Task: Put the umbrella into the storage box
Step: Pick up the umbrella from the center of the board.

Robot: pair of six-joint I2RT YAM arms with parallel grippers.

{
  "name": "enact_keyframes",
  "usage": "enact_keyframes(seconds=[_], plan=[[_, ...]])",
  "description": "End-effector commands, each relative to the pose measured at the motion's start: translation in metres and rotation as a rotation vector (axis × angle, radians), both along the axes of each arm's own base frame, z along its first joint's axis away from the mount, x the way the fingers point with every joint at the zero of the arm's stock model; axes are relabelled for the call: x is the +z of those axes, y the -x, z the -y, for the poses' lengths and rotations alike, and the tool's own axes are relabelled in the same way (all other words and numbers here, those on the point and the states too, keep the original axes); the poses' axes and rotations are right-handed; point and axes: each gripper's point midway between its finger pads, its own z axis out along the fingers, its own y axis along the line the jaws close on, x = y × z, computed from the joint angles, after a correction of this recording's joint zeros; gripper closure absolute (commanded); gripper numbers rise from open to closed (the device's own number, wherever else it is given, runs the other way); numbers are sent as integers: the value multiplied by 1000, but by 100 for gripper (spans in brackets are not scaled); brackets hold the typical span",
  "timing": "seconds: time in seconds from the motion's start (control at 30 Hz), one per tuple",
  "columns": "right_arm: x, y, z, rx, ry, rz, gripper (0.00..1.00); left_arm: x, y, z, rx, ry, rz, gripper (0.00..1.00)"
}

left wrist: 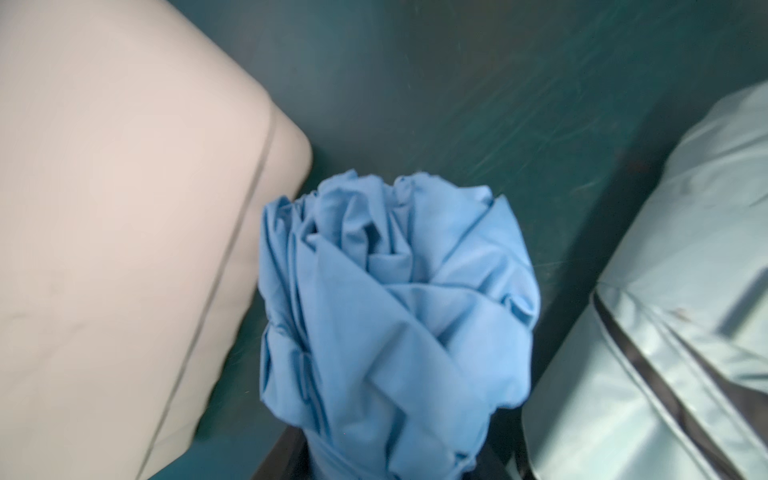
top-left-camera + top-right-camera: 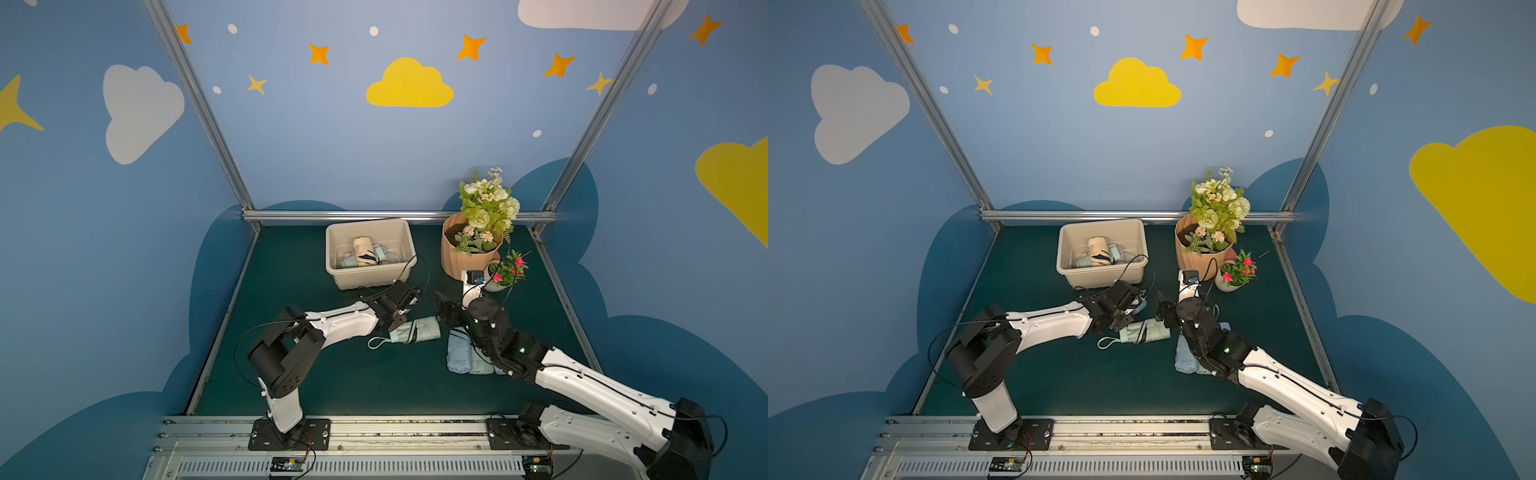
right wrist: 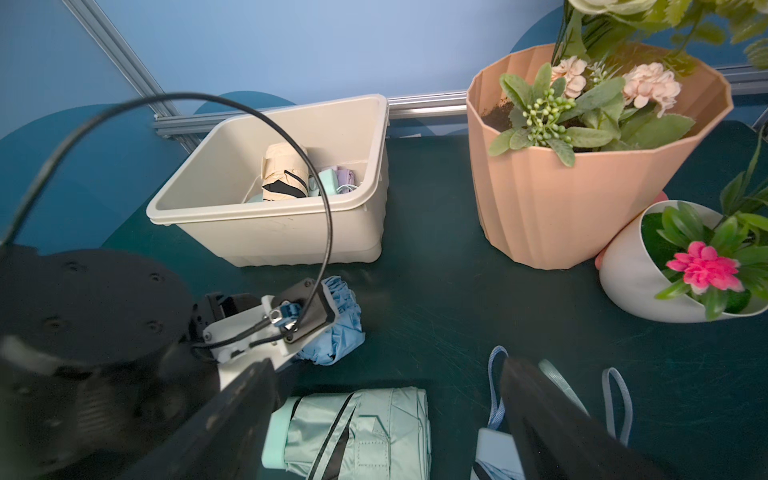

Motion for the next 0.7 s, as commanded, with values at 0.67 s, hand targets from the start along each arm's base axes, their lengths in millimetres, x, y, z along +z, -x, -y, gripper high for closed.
enact_keyframes(seconds=[0.67], plan=[[-2, -20, -9, -13, -2, 6, 10, 166, 54, -10, -322, 306, 286, 97]])
